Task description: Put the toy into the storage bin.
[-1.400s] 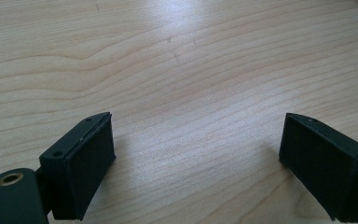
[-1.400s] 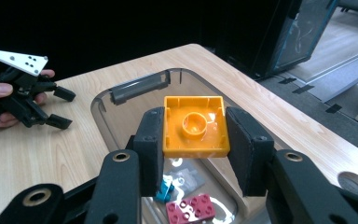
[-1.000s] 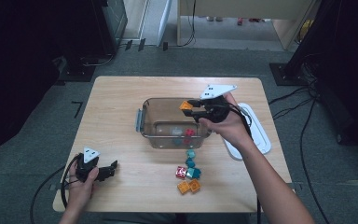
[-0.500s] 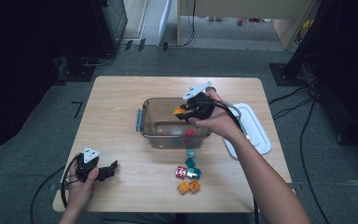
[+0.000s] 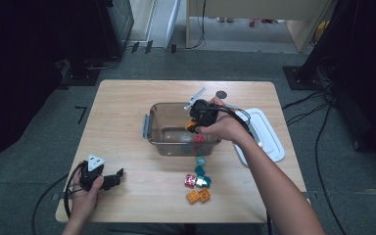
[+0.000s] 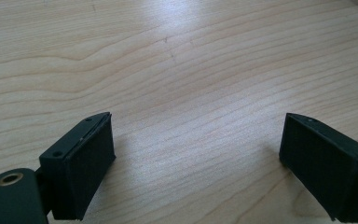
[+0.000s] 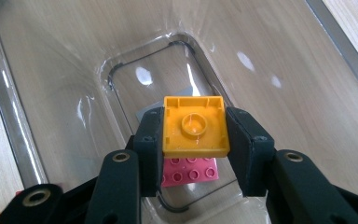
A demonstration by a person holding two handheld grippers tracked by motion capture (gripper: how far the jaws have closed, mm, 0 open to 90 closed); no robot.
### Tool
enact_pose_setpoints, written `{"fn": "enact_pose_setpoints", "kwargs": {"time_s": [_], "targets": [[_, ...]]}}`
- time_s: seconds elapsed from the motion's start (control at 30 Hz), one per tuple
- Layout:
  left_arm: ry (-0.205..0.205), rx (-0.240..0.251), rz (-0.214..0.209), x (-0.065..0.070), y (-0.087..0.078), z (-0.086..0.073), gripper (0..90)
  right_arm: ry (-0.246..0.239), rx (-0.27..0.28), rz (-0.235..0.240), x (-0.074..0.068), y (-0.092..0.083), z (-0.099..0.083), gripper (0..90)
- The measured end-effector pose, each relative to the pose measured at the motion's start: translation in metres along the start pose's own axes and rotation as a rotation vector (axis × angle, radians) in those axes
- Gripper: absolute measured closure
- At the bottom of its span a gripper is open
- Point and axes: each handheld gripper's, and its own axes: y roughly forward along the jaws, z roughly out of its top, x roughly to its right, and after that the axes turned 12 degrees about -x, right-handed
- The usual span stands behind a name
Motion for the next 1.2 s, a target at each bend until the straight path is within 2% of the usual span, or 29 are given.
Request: {"fn": "enact_pose_setpoints", "kwargs": {"time_s": [0.17,0.4,0.6,0.73,1.0,1.1,1.2], "targets": [[0.000,0.000,0.000,0.000,0.000,0.000,10.1,0.005,0.005,0.002,0.001,0.000,-0.001,59.4],[0.000,0.000,0.000,0.000,0.000,0.000,10.1,0.025,0.025,0.000,0.004,-0.004,-0.002,52.2],[0.000,0.000,-0.001,0.000,0.000,0.000,10.2,0.042,0.108,0.005,0.001,-0.015,-0.010,49.2],[0.000,0.000,-0.001,0.000,0.000,0.000,10.1,0.059,0.165,-0.008,-0.004,-0.028,-0.023,47.6],[0.000,0.002,0.000,0.000,0.000,0.000,10.1,0.119,0.295,0.000,-0.017,-0.054,-0.062,44.4],[0.000,0.002,0.000,0.000,0.000,0.000,10.1,0.151,0.333,-0.014,-0.025,-0.062,-0.076,38.6],[0.000,0.000,0.000,0.000,0.000,0.000,10.1,0.145,0.362,-0.010,-0.038,-0.066,-0.089,37.5]]}}
